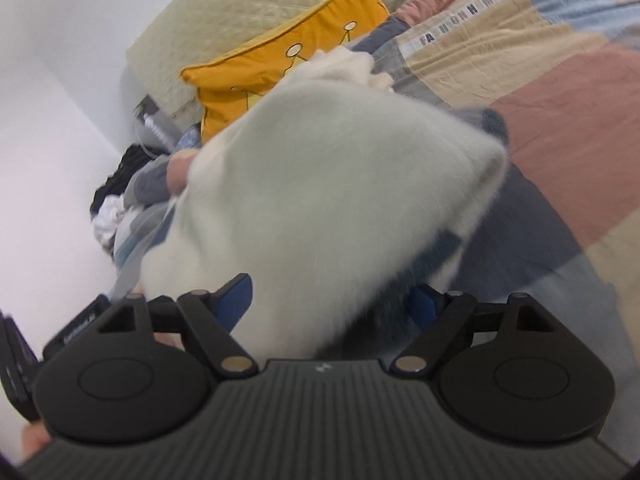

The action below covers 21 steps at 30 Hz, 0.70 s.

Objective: Fold large clothes
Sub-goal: 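Reach both tools to the cream sweatshirt and close both on its fabric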

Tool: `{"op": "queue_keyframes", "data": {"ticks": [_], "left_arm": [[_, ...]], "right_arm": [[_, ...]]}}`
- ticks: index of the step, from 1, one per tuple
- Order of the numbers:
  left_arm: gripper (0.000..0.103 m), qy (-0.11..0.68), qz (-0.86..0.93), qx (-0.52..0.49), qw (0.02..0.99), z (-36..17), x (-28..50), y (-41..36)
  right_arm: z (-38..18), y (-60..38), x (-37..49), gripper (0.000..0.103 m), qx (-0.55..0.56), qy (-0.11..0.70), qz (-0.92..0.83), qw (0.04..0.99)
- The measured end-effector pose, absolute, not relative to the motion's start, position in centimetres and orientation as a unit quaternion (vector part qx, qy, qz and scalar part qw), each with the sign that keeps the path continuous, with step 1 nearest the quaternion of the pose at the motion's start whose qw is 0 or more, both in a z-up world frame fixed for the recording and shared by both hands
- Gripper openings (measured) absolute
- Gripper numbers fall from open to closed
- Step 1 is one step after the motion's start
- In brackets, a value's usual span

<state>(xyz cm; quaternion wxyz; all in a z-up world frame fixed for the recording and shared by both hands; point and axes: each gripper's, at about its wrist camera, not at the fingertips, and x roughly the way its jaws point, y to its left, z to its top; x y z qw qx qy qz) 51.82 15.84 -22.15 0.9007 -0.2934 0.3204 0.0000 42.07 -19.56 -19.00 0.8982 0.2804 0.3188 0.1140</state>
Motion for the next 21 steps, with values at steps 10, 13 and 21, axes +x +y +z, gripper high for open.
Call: {"op": "queue_keyframes", "data": {"ticks": [10,13,21], "left_arm": [[0.015,0.314,-0.025,-0.323,0.892,-22.8,52.4,17.6],[0.012,0.298,-0.03,-0.311,0.902,-20.5,50.6,17.2],[0.011,0.289,-0.071,-0.287,0.91,-12.5,43.3,15.0]], "right_arm": [[-18.5,-21.3,43.3,0.022,0.249,0.273,0.114,0.922],[-16.3,-20.9,42.1,0.021,0.211,0.251,0.129,0.936],[-11.5,-22.5,37.1,0.02,0.17,0.232,0.116,0.951]]}}
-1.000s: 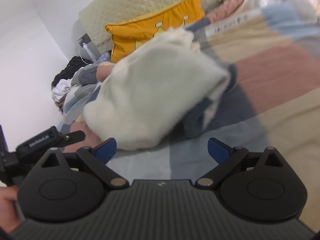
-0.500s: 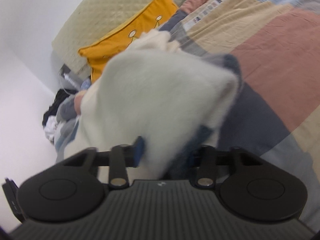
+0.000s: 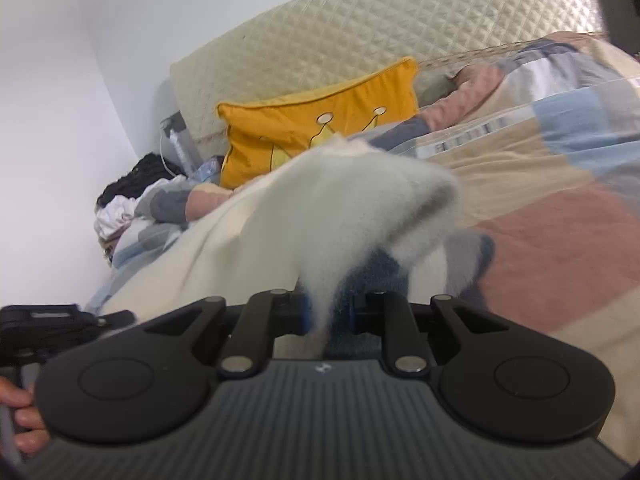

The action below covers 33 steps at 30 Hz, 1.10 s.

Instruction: Fold large clothes

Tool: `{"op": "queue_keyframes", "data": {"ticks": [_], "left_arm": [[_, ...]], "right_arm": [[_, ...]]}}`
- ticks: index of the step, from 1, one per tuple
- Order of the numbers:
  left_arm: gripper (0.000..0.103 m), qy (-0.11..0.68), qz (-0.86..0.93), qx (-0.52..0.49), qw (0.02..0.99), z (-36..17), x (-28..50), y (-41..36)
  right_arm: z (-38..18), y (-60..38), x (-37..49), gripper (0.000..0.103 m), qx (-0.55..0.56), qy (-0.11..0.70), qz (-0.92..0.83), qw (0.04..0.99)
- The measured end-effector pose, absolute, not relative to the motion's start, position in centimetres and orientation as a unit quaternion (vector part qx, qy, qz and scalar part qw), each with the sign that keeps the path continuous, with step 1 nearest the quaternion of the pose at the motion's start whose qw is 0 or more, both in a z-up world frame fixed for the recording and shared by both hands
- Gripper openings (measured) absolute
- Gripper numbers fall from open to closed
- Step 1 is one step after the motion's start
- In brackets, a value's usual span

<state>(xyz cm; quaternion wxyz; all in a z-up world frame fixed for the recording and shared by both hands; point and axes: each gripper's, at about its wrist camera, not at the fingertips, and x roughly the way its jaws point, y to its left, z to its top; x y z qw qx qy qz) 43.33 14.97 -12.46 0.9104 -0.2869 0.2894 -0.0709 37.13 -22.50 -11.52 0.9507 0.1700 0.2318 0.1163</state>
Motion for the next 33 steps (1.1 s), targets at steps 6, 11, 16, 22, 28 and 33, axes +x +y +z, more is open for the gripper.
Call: {"op": "queue_keyframes", "data": {"ticks": [6,11,16,22,28,33], "left_arm": [[0.01,0.275,-0.109,-0.267,0.917,-7.7,34.8,12.2],[0.01,0.279,-0.127,-0.264,0.914,-6.6,27.0,9.9],[0.01,0.328,-0.128,-0.277,0.894,-9.9,22.4,8.8],[0.011,0.384,-0.124,-0.27,0.874,-13.8,24.6,7.9],[0.011,0.408,-0.118,-0.25,0.87,-16.6,30.0,6.2],[0.012,0.423,-0.113,-0.264,0.859,-20.0,34.2,5.4]], "right_arm": [[-9.0,-25.2,31.4,0.02,0.172,0.22,0.113,0.954],[-7.1,-27.3,25.4,0.02,0.177,0.213,0.11,0.955],[-8.2,-28.7,20.9,0.02,0.192,0.246,0.099,0.945],[-12.6,-29.5,21.6,0.022,0.235,0.316,0.076,0.916],[-16.0,-29.5,24.1,0.024,0.262,0.366,0.07,0.89],[-18.5,-29.6,26.3,0.024,0.276,0.392,0.058,0.876]]}}
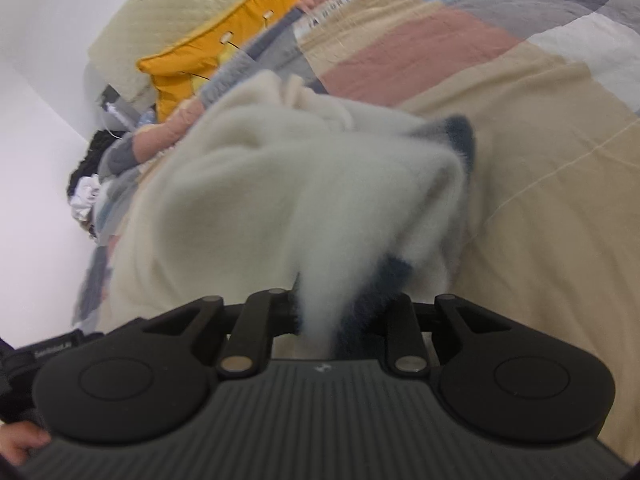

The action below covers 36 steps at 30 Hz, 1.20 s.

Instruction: Fold large clothes

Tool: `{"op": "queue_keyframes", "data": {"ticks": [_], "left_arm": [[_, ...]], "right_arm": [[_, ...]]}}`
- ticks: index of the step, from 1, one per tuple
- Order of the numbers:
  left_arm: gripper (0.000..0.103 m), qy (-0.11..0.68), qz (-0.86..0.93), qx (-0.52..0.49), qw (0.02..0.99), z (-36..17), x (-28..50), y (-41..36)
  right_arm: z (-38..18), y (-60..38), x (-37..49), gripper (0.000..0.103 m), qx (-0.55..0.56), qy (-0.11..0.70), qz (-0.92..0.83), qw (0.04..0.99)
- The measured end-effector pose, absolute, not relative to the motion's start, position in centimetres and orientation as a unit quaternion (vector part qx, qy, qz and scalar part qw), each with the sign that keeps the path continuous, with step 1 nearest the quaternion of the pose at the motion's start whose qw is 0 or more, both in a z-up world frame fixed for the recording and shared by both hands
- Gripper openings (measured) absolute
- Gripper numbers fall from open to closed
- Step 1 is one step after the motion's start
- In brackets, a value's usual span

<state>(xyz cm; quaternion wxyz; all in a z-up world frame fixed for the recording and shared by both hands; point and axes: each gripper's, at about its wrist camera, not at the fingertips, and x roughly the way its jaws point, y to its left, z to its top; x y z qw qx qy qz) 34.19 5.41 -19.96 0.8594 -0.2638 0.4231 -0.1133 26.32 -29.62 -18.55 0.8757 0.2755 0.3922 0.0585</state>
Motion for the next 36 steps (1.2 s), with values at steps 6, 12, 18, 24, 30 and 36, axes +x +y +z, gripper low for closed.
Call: {"op": "queue_keyframes", "data": {"ticks": [6,12,18,24,30,36], "left_arm": [[0.015,0.42,-0.121,-0.288,0.852,-21.6,36.3,5.8],[0.022,0.418,-0.132,-0.302,0.846,-21.2,35.7,6.0],[0.058,0.413,-0.146,-0.31,0.844,-20.2,33.3,5.4],[0.065,0.425,-0.128,-0.348,0.826,-20.8,30.2,5.9],[0.066,0.432,-0.135,-0.397,0.798,-21.8,29.1,6.2],[0.066,0.442,-0.155,-0.404,0.786,-22.6,28.6,5.3]], "right_arm": [[-19.9,-29.6,28.3,0.024,0.281,0.394,0.058,0.873],[-20.1,-30.2,28.3,0.029,0.306,0.389,0.063,0.866],[-19.4,-30.2,25.9,0.071,0.357,0.384,0.094,0.846],[-18.4,-30.2,22.8,0.071,0.365,0.376,0.087,0.847],[-19.3,-32.5,20.4,0.071,0.459,0.37,0.057,0.805],[-21.0,-32.3,19.0,0.075,0.52,0.397,0.039,0.756]]}}
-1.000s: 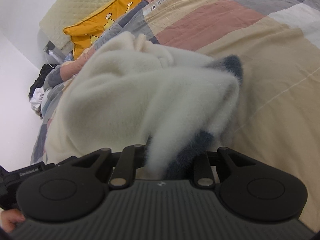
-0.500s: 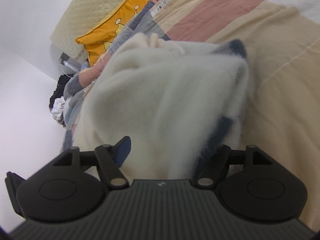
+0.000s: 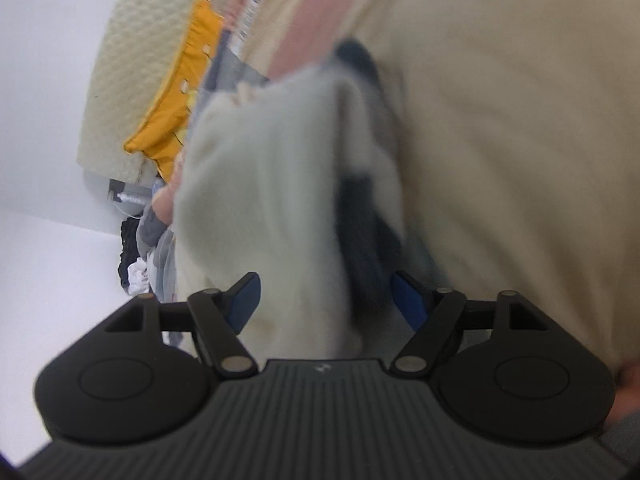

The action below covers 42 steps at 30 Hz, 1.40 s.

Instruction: Fold large clothes

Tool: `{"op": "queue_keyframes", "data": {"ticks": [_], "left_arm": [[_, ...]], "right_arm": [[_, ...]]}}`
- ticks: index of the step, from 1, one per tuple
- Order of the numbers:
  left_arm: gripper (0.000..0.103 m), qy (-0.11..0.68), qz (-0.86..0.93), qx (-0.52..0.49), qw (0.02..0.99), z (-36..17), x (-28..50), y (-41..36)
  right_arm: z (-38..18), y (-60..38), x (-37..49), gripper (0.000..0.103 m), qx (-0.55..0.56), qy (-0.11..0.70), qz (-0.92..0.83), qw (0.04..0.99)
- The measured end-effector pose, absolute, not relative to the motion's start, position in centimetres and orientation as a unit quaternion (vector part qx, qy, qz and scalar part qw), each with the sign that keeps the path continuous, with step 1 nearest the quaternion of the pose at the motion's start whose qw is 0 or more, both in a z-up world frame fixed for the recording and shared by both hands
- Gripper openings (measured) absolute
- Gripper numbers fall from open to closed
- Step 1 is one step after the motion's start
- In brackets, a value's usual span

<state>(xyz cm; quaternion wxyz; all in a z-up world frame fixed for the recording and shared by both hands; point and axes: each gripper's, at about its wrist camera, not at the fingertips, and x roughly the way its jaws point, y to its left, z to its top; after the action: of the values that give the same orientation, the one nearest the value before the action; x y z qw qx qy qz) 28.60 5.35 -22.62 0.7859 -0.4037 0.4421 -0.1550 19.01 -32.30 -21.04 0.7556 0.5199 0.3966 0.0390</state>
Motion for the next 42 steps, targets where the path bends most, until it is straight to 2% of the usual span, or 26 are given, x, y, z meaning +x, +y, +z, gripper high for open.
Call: {"op": "queue_keyframes", "data": {"ticks": [3,9,11,12,13,15,16,18,23,26,32,35,36,37,38,41,42], "left_arm": [[0.066,0.443,-0.16,-0.404,0.784,-22.8,28.7,5.2],[0.065,0.445,-0.158,-0.415,0.778,-23.1,29.0,5.4],[0.064,0.446,-0.151,-0.406,0.783,-23.0,28.8,5.6],[0.061,0.444,-0.139,-0.39,0.795,-22.7,28.6,5.4],[0.048,0.438,-0.134,-0.368,0.809,-22.2,28.3,5.1],[0.032,0.43,-0.142,-0.337,0.825,-21.2,28.0,4.5],[0.021,0.423,-0.152,-0.329,0.83,-20.7,27.8,4.4],[0.014,0.409,-0.17,-0.301,0.844,-19.1,27.4,4.3],[0.013,0.351,-0.173,-0.34,0.855,-15.5,24.5,6.7],[0.013,0.342,-0.155,-0.367,0.851,-15.0,22.1,7.6],[0.014,0.42,-0.077,-0.347,0.835,-17.8,21.2,7.7],[0.016,0.441,-0.064,-0.339,0.828,-18.9,21.9,7.5],[0.019,0.444,-0.063,-0.338,0.828,-19.1,22.1,7.4],[0.029,0.448,-0.063,-0.335,0.826,-19.2,22.3,7.3],[0.038,0.451,-0.061,-0.333,0.826,-19.4,22.5,7.1],[0.056,0.448,-0.061,-0.338,0.826,-19.8,23.0,7.1],[0.056,0.448,-0.059,-0.343,0.824,-20.1,23.3,7.3]], "right_arm": [[-22.3,-30.8,19.0,0.075,0.534,0.424,0.062,0.729],[-21.4,-29.3,20.6,0.074,0.476,0.407,0.058,0.777],[-21.4,-28.9,21.2,0.066,0.461,0.406,0.066,0.786],[-21.3,-28.7,21.4,0.051,0.454,0.405,0.073,0.79],[-21.1,-28.5,21.5,0.036,0.447,0.402,0.081,0.795],[-20.4,-28.1,21.1,0.028,0.424,0.387,0.085,0.814],[-20.1,-28.0,20.8,0.024,0.418,0.378,0.092,0.821],[-19.5,-28.6,20.4,0.02,0.413,0.36,0.109,0.829],[-17.6,-29.3,19.1,0.022,0.41,0.329,0.17,0.834],[-16.6,-29.1,18.2,0.023,0.405,0.318,0.196,0.834],[-17.0,-27.8,19.0,0.028,0.395,0.363,0.188,0.823],[-18.2,-27.4,19.7,0.04,0.395,0.404,0.164,0.809],[-18.5,-27.3,19.8,0.049,0.399,0.411,0.158,0.805],[-18.7,-27.4,20.0,0.058,0.403,0.416,0.154,0.801],[-19.0,-27.5,20.2,0.06,0.409,0.419,0.148,0.797],[-20.0,-28.0,20.1,0.062,0.427,0.427,0.124,0.787],[-20.3,-28.1,20.1,0.062,0.429,0.43,0.111,0.786]]}}
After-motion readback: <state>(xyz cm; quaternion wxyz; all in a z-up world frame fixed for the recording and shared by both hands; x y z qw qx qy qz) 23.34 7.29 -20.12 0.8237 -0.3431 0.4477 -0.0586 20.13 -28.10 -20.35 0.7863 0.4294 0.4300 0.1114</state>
